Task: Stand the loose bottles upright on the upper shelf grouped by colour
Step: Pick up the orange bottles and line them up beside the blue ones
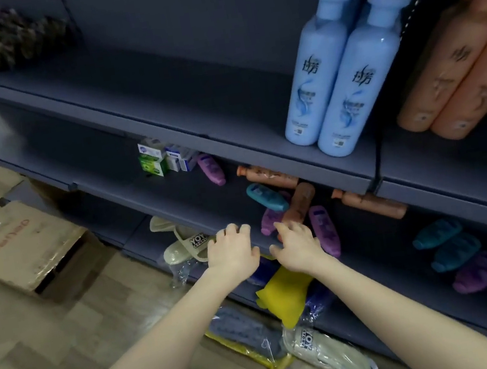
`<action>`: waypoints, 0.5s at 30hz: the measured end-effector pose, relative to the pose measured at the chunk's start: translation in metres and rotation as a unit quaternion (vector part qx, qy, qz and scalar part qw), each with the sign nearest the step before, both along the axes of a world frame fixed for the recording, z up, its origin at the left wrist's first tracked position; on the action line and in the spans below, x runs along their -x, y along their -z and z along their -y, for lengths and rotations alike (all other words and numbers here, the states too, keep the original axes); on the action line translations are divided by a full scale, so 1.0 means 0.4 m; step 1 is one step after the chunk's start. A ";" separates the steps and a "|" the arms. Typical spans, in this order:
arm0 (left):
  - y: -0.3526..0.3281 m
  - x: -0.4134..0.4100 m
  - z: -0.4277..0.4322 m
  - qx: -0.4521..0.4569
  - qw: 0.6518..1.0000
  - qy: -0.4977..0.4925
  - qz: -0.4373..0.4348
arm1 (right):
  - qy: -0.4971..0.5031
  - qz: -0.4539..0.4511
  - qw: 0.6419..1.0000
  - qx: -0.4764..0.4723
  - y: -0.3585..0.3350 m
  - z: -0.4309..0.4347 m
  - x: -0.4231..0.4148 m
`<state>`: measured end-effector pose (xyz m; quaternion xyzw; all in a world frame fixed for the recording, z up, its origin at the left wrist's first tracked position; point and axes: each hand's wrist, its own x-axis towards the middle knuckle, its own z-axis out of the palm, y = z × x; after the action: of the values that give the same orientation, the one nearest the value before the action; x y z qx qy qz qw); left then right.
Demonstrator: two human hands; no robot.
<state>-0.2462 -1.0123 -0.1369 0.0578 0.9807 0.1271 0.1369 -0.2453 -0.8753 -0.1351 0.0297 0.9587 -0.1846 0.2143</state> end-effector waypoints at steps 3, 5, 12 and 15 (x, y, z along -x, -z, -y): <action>0.027 0.045 -0.014 0.001 0.999 0.032 0.015 | 0.029 0.008 1.000 -0.003 0.022 -0.014 0.018; 0.047 0.066 -0.027 -0.002 0.998 0.051 0.029 | 0.049 0.015 0.999 -0.005 0.039 -0.027 0.024; 0.123 0.103 -0.078 0.002 0.992 0.107 0.074 | 0.113 0.063 0.992 -0.016 0.098 -0.067 0.034; 0.152 0.116 -0.093 0.002 0.989 0.121 0.081 | 0.143 0.053 0.988 -0.003 0.129 -0.078 0.041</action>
<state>-0.2925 -0.9750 -0.1976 0.1652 0.9523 0.1119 0.2308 -0.2618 -0.8439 -0.1868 0.1765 0.9326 -0.2082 0.2361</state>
